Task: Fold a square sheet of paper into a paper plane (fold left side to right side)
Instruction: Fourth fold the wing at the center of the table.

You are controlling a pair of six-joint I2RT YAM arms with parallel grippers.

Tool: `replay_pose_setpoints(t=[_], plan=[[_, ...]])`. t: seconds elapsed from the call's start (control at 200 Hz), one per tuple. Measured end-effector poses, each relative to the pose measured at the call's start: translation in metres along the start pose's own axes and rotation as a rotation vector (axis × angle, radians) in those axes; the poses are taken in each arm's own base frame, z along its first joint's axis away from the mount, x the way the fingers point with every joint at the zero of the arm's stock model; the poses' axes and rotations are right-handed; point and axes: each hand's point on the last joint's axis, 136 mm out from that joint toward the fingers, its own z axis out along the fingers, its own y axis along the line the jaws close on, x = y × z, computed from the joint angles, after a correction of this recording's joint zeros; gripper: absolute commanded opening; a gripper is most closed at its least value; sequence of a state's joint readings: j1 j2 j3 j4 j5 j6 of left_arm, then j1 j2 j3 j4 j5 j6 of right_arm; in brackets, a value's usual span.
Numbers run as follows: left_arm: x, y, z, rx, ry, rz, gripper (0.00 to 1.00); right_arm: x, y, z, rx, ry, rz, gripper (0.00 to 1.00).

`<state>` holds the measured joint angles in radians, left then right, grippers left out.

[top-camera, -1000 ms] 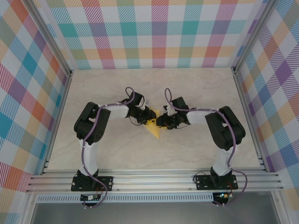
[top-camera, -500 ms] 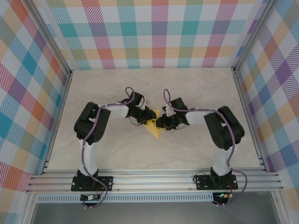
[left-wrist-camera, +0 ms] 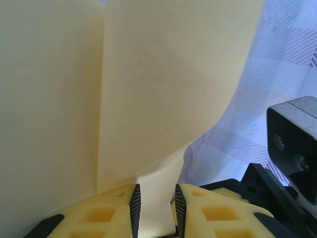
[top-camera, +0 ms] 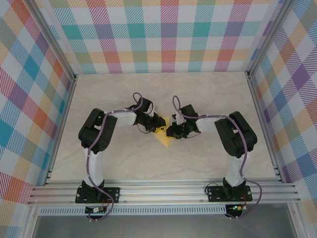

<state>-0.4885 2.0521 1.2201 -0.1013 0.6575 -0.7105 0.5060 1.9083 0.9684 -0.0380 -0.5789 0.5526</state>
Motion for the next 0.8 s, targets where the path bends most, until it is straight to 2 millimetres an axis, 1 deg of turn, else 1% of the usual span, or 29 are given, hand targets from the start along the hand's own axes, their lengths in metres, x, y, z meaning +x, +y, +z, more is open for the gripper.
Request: replay_pose_setpoints(t=[0.21, 0.35, 0.45, 0.535, 0.59, 0.655, 0.71, 0.8], plan=[[0.0, 0.0, 0.0, 0.0, 0.0, 0.0, 0.27, 0.0, 0.0, 0.001, 0.009, 0.018, 0.003, 0.12], [0.0, -0.002, -0.001, 0.005, 0.001, 0.003, 0.29, 0.0, -0.002, 0.001, 0.018, 0.024, 0.002, 0.12], [0.001, -0.001, -0.004, -0.008, 0.005, 0.001, 0.32, 0.001, -0.002, 0.002, 0.023, 0.025, -0.008, 0.08], [0.002, 0.001, -0.006, -0.02, 0.008, 0.0, 0.34, 0.001, -0.002, 0.002, 0.025, 0.026, -0.014, 0.08], [0.002, 0.002, -0.013, -0.033, 0.004, -0.002, 0.35, 0.001, -0.003, 0.002, 0.031, 0.024, -0.017, 0.08], [0.0, -0.003, -0.025, -0.033, -0.011, 0.006, 0.36, 0.001, -0.003, 0.002, 0.034, 0.024, -0.02, 0.07], [-0.003, -0.013, -0.039, -0.019, -0.039, 0.022, 0.35, 0.001, -0.003, 0.002, 0.035, 0.024, -0.02, 0.07], [-0.006, -0.03, -0.056, 0.013, -0.071, 0.05, 0.29, 0.001, -0.003, 0.002, 0.036, 0.025, -0.019, 0.07]])
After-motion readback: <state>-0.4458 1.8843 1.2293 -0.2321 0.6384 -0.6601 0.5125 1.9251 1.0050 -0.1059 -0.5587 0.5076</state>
